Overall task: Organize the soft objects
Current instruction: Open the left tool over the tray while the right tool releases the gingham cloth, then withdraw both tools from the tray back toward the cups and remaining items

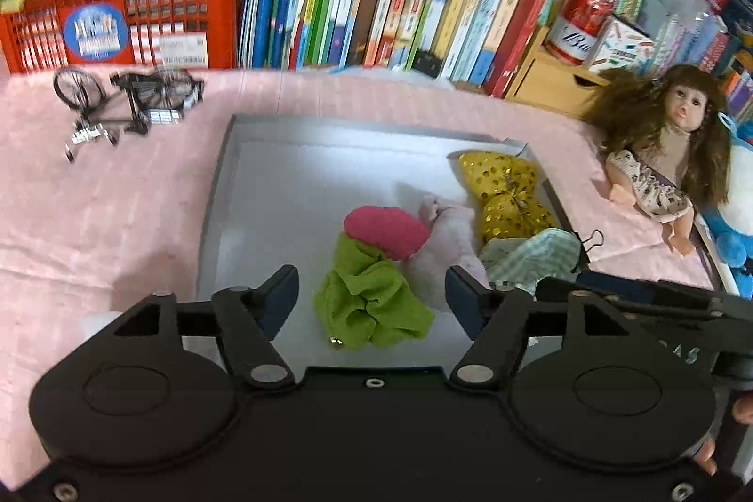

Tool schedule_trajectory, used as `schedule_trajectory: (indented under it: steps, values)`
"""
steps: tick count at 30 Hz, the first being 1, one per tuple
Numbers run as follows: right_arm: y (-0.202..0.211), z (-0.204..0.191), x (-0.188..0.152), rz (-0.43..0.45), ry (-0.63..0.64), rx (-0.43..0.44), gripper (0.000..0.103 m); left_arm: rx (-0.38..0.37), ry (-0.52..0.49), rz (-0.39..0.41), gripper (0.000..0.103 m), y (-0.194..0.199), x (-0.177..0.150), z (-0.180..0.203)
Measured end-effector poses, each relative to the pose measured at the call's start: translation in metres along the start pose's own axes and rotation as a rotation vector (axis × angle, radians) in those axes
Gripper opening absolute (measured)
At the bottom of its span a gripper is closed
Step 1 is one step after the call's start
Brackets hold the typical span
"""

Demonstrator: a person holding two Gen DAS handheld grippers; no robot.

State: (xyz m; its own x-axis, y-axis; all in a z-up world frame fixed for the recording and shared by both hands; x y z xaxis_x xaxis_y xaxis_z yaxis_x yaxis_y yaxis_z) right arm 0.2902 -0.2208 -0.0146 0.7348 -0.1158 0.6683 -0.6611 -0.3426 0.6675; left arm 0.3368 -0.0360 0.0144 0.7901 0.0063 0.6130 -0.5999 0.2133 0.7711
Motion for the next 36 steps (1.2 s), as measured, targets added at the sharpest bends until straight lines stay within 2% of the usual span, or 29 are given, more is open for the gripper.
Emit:
schedule_trajectory:
  steps: [11, 15, 27, 36]
  values:
    - [0.059, -0.030, -0.004, 0.137, 0.134, -0.018, 0.079, 0.000, -0.101, 0.167, 0.076, 0.063, -0.016, 0.014]
    - [0.077, -0.042, -0.010, 0.185, 0.176, -0.012, 0.083, -0.005, -0.130, 0.202, 0.077, 0.080, -0.029, 0.018]
    - [0.110, -0.061, -0.039, 0.277, 0.258, -0.025, 0.086, -0.010, -0.208, 0.311, 0.083, 0.123, -0.073, 0.025]
    - [0.124, -0.064, -0.064, 0.325, 0.317, -0.062, 0.089, -0.026, -0.215, 0.359, 0.085, 0.141, -0.105, 0.024]
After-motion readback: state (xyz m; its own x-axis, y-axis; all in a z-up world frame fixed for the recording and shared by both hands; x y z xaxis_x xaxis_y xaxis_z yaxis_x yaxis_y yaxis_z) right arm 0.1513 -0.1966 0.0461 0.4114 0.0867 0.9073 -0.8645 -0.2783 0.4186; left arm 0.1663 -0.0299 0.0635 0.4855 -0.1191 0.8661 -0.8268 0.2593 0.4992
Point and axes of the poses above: each gripper's, at about its wrist camera, not at the fingertips, and y roughly against the way its jaws point, z to its right, x to its top, the point moved 9 cm from there along -y, roughly the way its jaws point, and after that the axes turned 2 degrees about x, right-handed, at the moved point
